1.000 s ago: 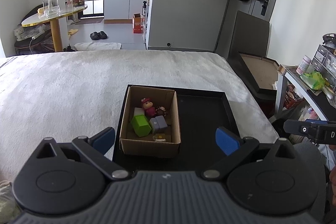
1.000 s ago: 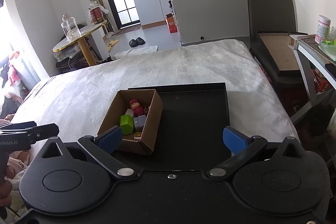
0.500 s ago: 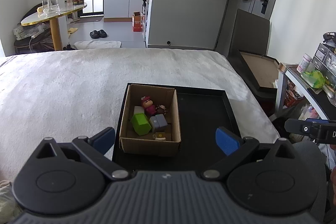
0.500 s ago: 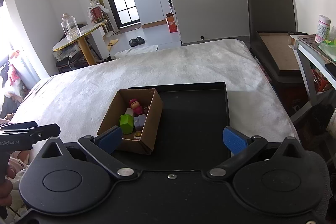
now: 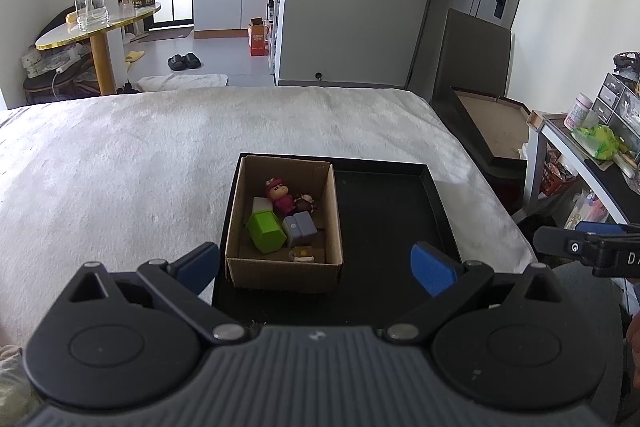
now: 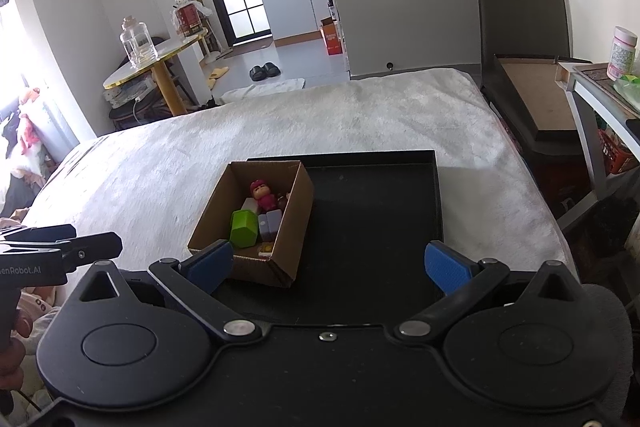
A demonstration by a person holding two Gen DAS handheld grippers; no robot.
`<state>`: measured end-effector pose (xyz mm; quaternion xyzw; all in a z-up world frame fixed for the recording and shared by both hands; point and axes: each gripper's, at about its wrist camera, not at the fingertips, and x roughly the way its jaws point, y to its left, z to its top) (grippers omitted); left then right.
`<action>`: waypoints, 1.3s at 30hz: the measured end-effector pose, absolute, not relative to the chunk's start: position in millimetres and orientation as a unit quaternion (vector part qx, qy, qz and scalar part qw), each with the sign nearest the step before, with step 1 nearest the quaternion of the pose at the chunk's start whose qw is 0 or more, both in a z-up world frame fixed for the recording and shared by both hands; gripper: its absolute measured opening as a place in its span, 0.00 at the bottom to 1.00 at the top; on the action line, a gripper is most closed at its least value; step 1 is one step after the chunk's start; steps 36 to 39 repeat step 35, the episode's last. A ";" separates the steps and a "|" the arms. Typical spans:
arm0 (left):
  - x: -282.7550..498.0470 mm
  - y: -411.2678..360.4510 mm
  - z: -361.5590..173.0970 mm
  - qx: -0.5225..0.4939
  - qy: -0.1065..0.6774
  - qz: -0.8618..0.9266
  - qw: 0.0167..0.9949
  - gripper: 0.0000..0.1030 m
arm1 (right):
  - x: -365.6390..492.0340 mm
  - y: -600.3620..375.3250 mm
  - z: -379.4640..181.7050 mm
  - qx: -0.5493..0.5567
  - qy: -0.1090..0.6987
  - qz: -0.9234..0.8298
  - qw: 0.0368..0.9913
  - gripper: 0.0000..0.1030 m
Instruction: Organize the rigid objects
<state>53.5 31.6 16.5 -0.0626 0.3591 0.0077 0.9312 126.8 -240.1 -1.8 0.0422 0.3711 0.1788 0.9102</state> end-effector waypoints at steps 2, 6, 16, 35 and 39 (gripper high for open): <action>53.5 31.6 16.5 -0.062 0.359 0.008 0.931 0.98 | 126.4 -239.9 -1.7 0.042 0.371 0.179 0.910 1.00; 54.5 31.3 15.5 -0.060 0.361 0.009 0.931 0.98 | 126.5 -240.1 -1.4 0.045 0.370 0.177 0.911 1.00; 53.9 30.3 14.1 -0.058 0.363 0.006 0.930 0.98 | 126.8 -240.1 0.2 0.043 0.372 0.176 0.910 1.00; 54.0 30.8 8.7 -0.062 0.366 -0.001 0.928 0.98 | 130.8 -236.8 -8.7 0.044 0.383 0.175 0.906 1.00; 54.0 30.8 8.7 -0.062 0.366 -0.001 0.928 0.98 | 130.8 -236.8 -8.7 0.044 0.383 0.175 0.906 1.00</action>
